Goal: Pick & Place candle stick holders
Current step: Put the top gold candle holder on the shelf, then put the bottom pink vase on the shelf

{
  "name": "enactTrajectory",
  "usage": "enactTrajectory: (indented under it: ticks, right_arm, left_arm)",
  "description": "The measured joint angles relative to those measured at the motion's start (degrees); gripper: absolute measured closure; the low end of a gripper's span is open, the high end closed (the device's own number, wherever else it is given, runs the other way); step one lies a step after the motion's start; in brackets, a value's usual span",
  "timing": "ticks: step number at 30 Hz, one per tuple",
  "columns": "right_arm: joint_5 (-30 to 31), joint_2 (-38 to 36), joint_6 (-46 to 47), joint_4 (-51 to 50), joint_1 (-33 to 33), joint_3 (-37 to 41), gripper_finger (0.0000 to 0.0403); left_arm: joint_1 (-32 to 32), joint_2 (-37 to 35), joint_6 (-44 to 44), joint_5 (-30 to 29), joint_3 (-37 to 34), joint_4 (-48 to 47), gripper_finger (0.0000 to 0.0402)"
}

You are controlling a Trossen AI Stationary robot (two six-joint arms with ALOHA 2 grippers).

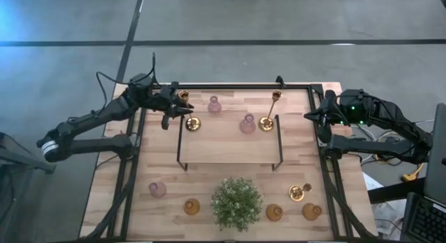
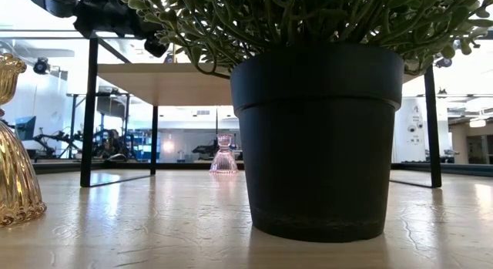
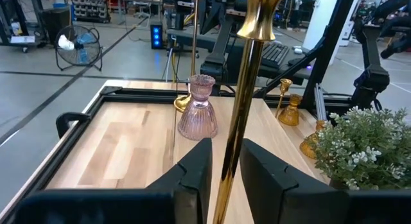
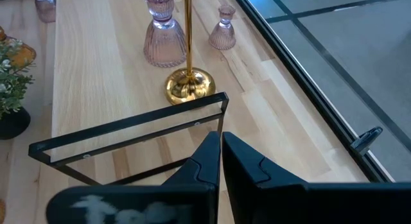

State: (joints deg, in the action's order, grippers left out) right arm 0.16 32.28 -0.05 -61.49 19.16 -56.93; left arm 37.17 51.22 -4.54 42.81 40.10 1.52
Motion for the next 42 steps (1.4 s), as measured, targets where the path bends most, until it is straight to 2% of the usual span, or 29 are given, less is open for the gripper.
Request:
enactTrajectory:
  ticks: [5,14,19,25,30,36,38,42]
  right_arm:
    - [-0.02,0.01,0.0,0.0,0.0,0.0,0.039]
    - [0.0,0.01,0.0,0.0,0.0,0.0,0.039]
    - [0.0,-0.01,0.0,0.0,-0.02,-0.02,0.039]
    - [-0.02,0.01,0.0,0.0,0.0,0.0,0.039]
    - [0.0,0.0,0.0,0.0,0.0,0.0,0.039]
    - [-0.02,0.0,0.0,0.0,0.0,0.0,0.039]
    - [0.0,0.0,0.0,0.0,0.0,0.0,0.039]
    - [0.0,0.0,0.0,0.0,0.0,0.0,0.039]
  left_arm:
    - [0.0,0.0,0.47,0.0,0.0,-0.07,0.0305]
    - [0.03,-1.15,-1.46,-0.03,0.14,-2.4,0.0228]
    - [0.73,-5.03,-6.38,-2.24,3.09,-14.19,0.0222]
    - [0.74,-10.41,-7.27,-9.26,8.53,-30.86,0.0223]
    - [-0.48,-13.42,-2.14,-8.59,11.95,-43.41,0.0223]
    - [-4.37,-16.26,8.85,-7.0,14.51,-62.17,0.0223]
    - [-6.21,-18.03,12.05,-7.65,14.25,-64.76,0.0223]
    - [-10.2,-22.44,18.26,-12.68,12.75,-67.42,0.0223]
